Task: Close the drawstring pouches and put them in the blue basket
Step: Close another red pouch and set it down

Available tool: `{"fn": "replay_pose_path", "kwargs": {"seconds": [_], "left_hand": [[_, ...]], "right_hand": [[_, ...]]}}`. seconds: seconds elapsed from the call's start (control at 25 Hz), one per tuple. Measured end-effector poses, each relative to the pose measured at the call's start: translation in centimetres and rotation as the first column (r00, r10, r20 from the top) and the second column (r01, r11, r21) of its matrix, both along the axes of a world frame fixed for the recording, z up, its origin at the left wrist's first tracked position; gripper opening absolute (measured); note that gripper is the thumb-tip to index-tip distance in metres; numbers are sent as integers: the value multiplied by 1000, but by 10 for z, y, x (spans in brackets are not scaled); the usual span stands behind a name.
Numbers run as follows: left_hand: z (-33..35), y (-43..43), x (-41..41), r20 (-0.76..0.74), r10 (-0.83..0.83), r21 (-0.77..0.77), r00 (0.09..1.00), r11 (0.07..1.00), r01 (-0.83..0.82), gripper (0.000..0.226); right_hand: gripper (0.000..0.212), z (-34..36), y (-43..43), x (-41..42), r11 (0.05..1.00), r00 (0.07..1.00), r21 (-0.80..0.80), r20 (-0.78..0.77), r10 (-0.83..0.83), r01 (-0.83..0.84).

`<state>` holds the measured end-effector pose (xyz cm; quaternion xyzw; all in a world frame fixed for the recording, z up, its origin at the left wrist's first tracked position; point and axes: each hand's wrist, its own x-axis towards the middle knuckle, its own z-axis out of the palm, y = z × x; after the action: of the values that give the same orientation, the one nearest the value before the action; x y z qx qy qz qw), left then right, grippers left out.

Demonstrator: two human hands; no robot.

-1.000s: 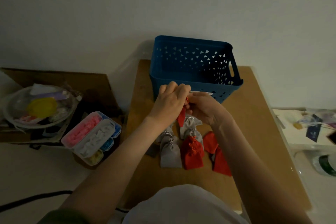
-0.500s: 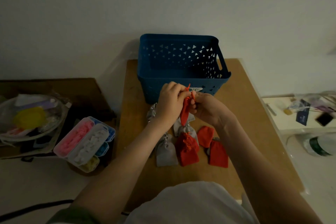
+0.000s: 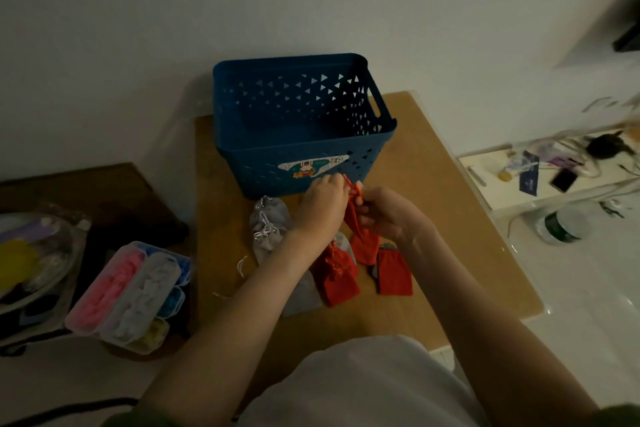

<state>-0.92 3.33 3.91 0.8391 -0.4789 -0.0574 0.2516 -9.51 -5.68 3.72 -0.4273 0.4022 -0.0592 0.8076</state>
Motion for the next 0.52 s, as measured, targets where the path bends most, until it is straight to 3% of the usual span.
{"fn": "replay_pose_path", "kwargs": {"seconds": [0.12,0.28,0.36,0.44,0.52], "left_hand": [[-14,-5,-8,121,-91,80,988,993,81,20],[-27,-14,-19,76,-226,215,971,955,205,21],[-33,-17,-26,-178,-271,195,946,933,304,22],[-36,-19,-28,-478,-264,152,838,915,375,22],[-41,-23,-26,-635,-213,121,742,922,368,21]], "right_hand": [[29,-18,-4,-12,989,992,-116,-82,-99,89],[24,-43,-13,-41,964,955,-239,-240,-172,113],[22,-49,-13,-55,952,937,-289,-291,-191,105],[17,-50,-14,-64,944,933,-318,-305,-190,88],[17,-52,-19,-67,940,935,-329,-299,-193,88]]}}
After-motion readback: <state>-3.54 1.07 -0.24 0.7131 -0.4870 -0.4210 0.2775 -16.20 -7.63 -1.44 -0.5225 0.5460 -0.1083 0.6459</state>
